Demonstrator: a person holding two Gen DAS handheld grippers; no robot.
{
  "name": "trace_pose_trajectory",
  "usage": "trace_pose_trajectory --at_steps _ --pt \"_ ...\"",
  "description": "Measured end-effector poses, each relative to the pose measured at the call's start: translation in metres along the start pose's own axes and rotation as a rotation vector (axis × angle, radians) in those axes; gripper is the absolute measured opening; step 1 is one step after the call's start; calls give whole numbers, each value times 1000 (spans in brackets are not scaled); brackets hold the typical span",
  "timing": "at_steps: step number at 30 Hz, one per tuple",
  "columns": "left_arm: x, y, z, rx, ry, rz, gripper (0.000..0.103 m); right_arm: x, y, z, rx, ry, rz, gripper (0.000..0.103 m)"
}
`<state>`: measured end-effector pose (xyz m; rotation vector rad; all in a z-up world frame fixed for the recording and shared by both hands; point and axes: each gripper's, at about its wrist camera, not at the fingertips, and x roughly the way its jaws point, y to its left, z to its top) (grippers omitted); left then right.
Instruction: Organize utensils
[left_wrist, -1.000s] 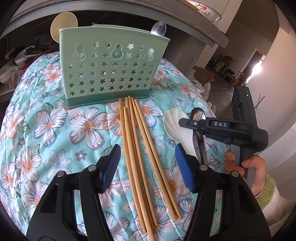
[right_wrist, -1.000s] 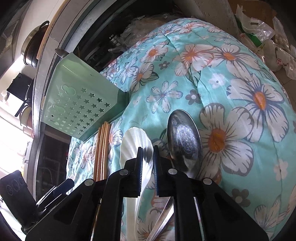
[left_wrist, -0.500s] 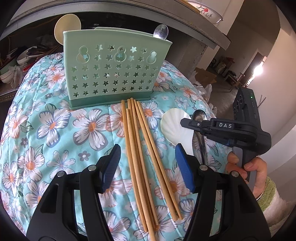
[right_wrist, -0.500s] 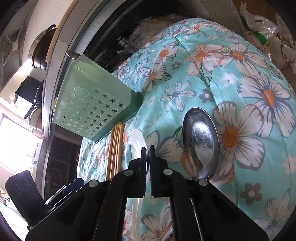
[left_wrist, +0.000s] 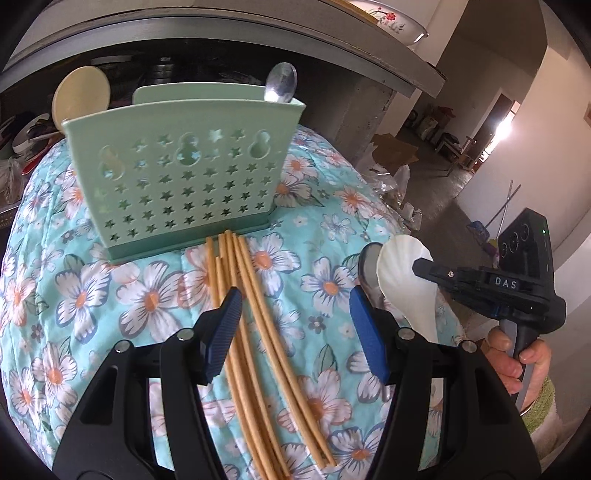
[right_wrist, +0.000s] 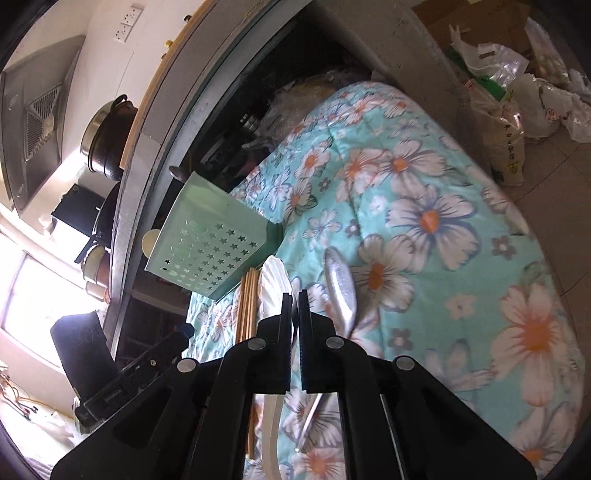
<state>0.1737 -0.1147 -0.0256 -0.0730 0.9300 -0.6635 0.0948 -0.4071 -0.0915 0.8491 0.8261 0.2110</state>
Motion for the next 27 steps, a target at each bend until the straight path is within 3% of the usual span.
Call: trace_pose_trajectory --at_steps 1,5,7,9,18,22,27 --pt "6 -6 6 7 9 -19 48 -9 -5 1 2 -18 -9 4" --pt "38 -32 24 72 49 -80 46 -38 -24 2 25 -80 -47 4" --pt "61 -42 33 107 109 -121 46 -46 -35 4 48 -95 -54 4" --pt "83 -50 41 164 184 -135 47 -48 -42 6 68 -100 -50 4" --pt "147 -63 54 350 348 -179 48 -34 -59 15 93 -79 -65 4" --pt "167 -69 52 385 406 -198 48 -28 -66 19 108 -66 -77 4" --pt "179 -71 54 367 424 -227 42 -24 -69 22 115 -60 -83 4"
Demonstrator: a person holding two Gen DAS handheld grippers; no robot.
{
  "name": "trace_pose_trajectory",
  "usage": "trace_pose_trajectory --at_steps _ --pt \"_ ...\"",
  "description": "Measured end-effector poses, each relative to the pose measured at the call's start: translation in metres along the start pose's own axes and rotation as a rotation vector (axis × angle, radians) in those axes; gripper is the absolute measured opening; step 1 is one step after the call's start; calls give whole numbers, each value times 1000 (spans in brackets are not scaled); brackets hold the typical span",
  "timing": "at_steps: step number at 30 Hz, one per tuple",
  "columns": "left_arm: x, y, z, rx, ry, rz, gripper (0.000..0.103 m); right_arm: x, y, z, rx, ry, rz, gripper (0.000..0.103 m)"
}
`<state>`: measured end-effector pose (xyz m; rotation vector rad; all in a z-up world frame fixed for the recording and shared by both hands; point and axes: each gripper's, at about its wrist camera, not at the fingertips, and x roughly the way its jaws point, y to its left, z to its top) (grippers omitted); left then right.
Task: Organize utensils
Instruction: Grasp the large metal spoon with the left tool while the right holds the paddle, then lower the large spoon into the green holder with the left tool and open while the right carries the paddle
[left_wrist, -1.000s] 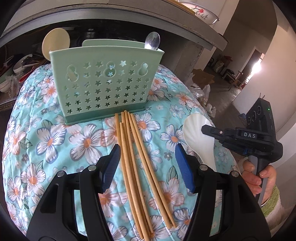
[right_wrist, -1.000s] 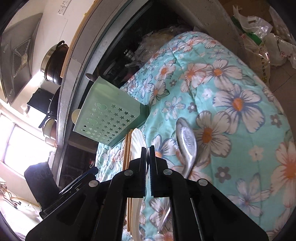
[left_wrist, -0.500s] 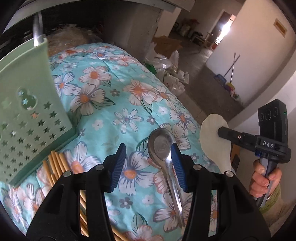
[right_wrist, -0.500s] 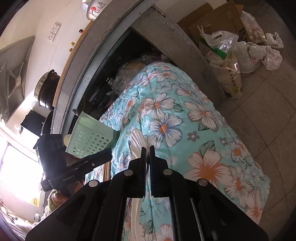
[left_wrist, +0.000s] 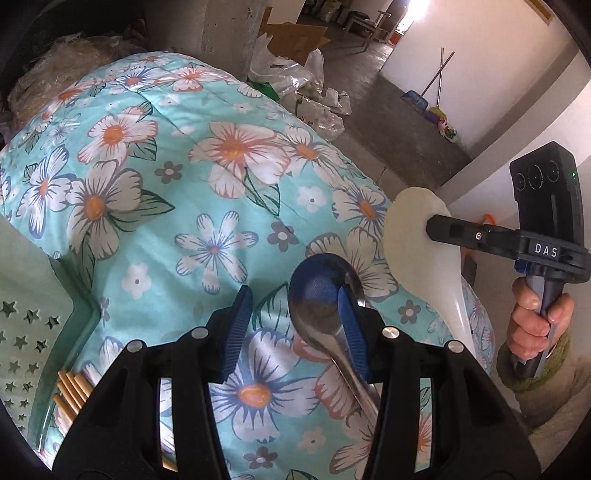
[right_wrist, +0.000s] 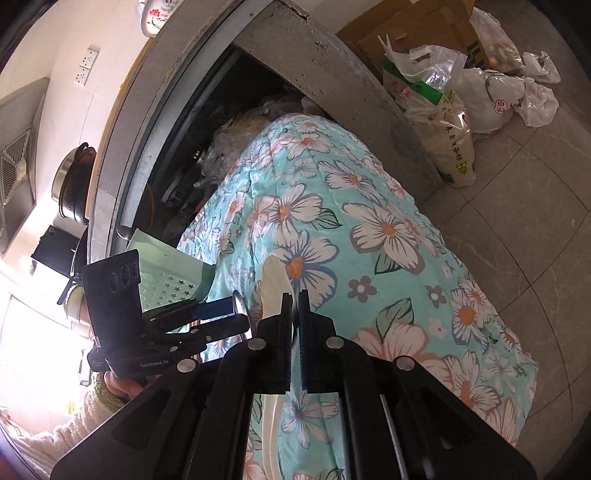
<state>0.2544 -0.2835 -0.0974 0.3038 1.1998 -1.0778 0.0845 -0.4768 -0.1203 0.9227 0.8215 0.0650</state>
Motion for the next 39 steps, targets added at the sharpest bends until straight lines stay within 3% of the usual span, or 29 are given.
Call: trace_pose_trajectory --at_steps 4,10,22,31,39 --pt "6 3 3 -30 8 -24 19 2 3 2 -6 3 4 4" --pt "-4 -1 -6 -90 -49 -29 3 -2 10 1 -23 -10 12 4" --pt "-71 -11 -53 -183 -228 40 1 -13 36 -11 -63 -21 53 4" --pt "-183 0 -101 -267 -488 135 1 -13 71 -18 -163 -20 70 4" --pt "-312 22 -119 -316 -805 337 1 -15 86 -19 -193 -22 74 4"
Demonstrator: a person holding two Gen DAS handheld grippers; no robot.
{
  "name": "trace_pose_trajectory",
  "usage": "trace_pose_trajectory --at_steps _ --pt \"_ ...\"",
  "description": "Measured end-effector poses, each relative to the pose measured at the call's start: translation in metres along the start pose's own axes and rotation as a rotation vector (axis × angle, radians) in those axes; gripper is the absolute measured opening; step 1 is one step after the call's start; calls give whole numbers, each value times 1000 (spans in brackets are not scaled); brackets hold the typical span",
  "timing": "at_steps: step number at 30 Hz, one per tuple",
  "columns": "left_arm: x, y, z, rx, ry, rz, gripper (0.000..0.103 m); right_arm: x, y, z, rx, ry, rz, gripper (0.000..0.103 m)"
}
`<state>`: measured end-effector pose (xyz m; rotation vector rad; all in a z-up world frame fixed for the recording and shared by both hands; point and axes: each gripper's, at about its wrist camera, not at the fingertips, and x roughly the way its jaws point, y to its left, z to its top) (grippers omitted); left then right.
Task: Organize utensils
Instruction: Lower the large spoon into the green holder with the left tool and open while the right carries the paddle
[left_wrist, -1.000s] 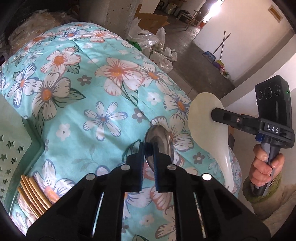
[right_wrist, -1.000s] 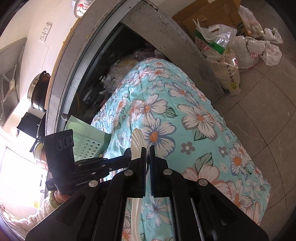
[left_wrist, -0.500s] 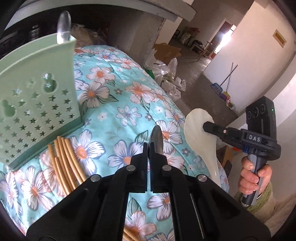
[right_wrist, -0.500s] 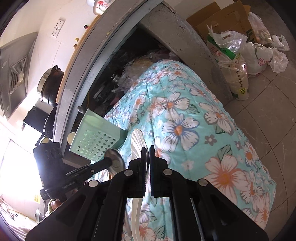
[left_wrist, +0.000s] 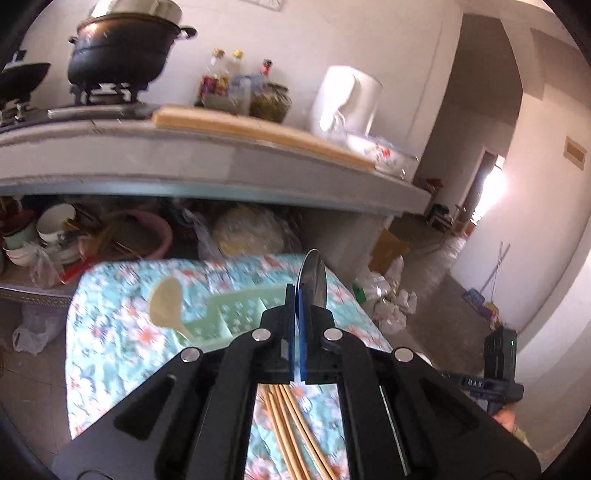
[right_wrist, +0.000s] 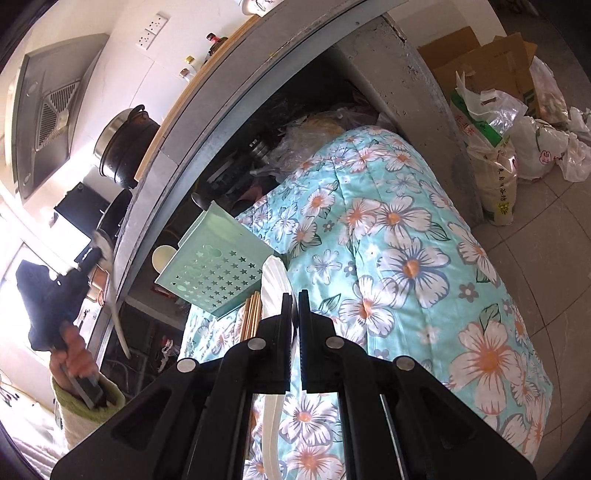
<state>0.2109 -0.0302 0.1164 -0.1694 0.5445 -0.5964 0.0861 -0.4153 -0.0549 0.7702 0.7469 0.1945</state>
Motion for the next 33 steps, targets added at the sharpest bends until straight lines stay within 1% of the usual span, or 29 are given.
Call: trace_pose_trajectory --at_steps 3,6,8,11,13,16,19,22,26,28,31,33 --pt "-17 17 26 -11 -110 93 1 2 0 1 10 5 1 4" --pt "-17 26 43 37 -193 206 1 5 2 2 12 10 -4 4" --pt "-14 33 48 55 -213 245 1 7 4 3 7 13 -8 4" --pt "-3 46 54 87 -217 307 1 9 6 4 2 15 -18 4" --pt "7 54 54 94 -213 334 1 11 7 4 2 18 -22 4" --pt "20 59 49 132 -208 383 1 14 7 5 0 25 -26 4" --pt "33 66 44 130 -191 381 1 20 8 5 -1 35 -29 4" --pt "46 66 32 165 -183 409 1 24 10 5 -2 43 -29 4" --pt "62 69 17 188 -146 413 1 25 15 6 -18 46 -29 4" --pt "67 70 11 180 -126 394 1 24 18 8 -23 45 -28 4" --pt "68 72 2 154 -100 343 1 23 25 14 -39 38 -24 4" --pt "66 72 -2 142 -95 320 2 22 32 20 -57 30 -14 4"
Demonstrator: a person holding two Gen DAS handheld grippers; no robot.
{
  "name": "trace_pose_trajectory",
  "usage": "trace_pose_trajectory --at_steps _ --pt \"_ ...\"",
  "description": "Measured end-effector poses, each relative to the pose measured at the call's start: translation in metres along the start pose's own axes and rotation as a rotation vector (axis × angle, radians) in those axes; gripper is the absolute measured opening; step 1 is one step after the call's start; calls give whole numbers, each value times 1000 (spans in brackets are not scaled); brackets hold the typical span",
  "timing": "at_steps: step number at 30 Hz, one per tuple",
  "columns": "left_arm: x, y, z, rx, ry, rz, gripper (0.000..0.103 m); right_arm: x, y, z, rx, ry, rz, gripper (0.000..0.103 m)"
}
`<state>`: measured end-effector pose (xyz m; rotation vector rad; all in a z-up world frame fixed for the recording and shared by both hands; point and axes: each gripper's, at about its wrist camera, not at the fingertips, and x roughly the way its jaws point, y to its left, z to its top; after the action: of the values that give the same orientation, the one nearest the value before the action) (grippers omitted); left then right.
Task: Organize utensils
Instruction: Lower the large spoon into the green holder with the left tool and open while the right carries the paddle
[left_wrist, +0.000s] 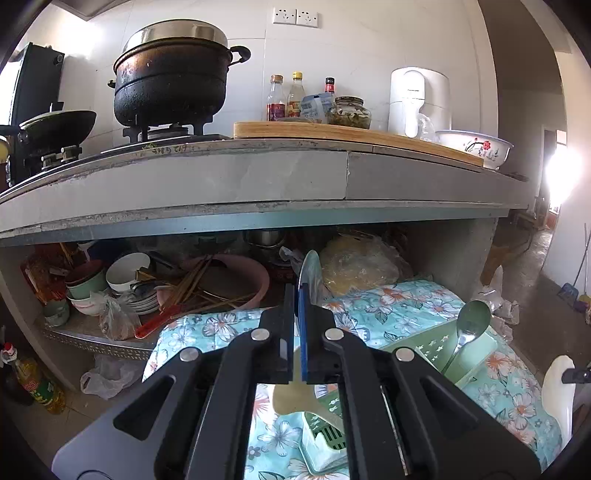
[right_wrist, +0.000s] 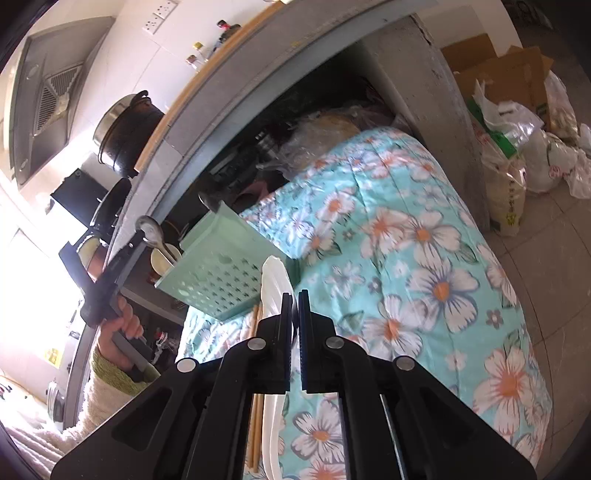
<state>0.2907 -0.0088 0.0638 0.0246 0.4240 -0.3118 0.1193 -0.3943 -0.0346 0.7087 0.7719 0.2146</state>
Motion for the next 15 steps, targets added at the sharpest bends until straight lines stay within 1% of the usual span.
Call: trace_pose_trajectory --at_steps 2,3,6,12,14,15 --pt "-1 1 -2 -23 26 -52 5 -1 11 10 -35 -17 7 4" --pt "-1 1 -4 -27 31 -60 6 -2 18 16 -57 -28 15 4" --pt "-1 -1 -11 -14 43 -58 6 -2 41 33 -120 -65 35 4" --pt "2 0 -20 -41 77 -92 7 0 81 54 -204 -112 78 4" --pt "-1 0 -21 -50 77 -107 12 0 90 62 -217 -127 91 4" --pt "-3 0 -21 -55 74 -112 21 1 95 66 -222 -134 102 4"
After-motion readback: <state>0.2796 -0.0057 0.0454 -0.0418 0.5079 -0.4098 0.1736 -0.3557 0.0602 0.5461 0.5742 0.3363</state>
